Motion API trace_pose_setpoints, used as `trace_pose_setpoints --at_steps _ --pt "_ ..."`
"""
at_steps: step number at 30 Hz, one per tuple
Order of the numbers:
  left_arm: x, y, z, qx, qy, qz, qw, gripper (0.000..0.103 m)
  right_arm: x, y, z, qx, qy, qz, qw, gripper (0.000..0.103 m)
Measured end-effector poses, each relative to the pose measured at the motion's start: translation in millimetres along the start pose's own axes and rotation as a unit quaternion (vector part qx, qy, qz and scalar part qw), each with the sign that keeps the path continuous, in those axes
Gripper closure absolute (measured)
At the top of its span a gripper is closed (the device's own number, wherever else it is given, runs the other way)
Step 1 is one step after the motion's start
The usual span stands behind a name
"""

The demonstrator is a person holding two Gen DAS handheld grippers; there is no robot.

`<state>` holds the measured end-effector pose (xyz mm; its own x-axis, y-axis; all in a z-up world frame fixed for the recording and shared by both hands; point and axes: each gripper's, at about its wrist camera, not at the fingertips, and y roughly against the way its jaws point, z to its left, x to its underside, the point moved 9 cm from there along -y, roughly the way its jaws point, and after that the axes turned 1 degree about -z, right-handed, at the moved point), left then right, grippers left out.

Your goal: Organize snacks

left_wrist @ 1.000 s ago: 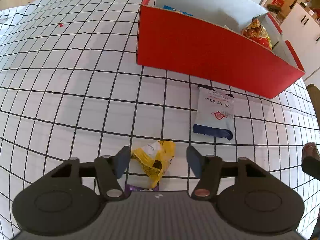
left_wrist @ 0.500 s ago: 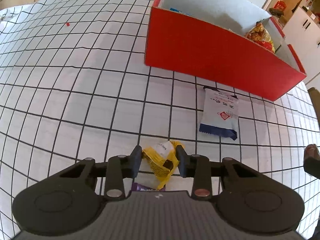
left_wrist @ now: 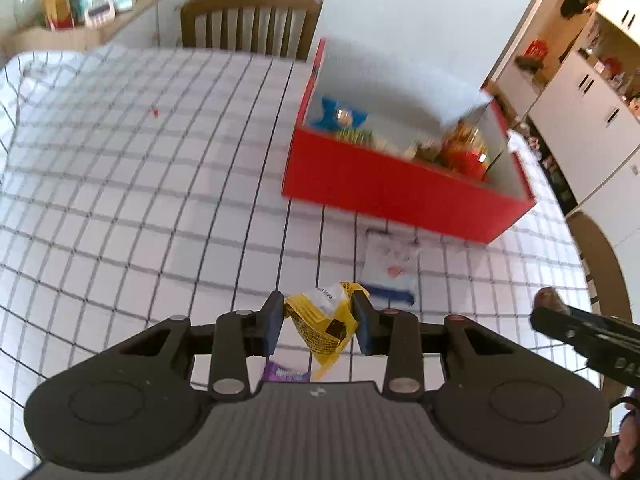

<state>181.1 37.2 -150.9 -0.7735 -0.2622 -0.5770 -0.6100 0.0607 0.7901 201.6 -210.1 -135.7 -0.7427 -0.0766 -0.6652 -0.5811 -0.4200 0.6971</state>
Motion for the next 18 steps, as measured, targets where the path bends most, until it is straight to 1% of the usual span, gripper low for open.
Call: trace_pose_setpoints --at_steps 6,14,18 --pt "-35 26 -13 0.006 -0.016 -0.037 0.9992 0.068 -25 8 10 -0.006 0.020 -0.020 1.000 0.062" --pt "-87 42 -35 0.001 -0.045 -0.080 0.9958 0.068 -73 13 16 -0.008 0.037 -0.056 0.998 0.062" --pt "-111 42 -48 -0.006 -0.061 -0.097 0.9933 0.068 -96 10 16 -0.005 0.043 -0.069 0.997 0.062"
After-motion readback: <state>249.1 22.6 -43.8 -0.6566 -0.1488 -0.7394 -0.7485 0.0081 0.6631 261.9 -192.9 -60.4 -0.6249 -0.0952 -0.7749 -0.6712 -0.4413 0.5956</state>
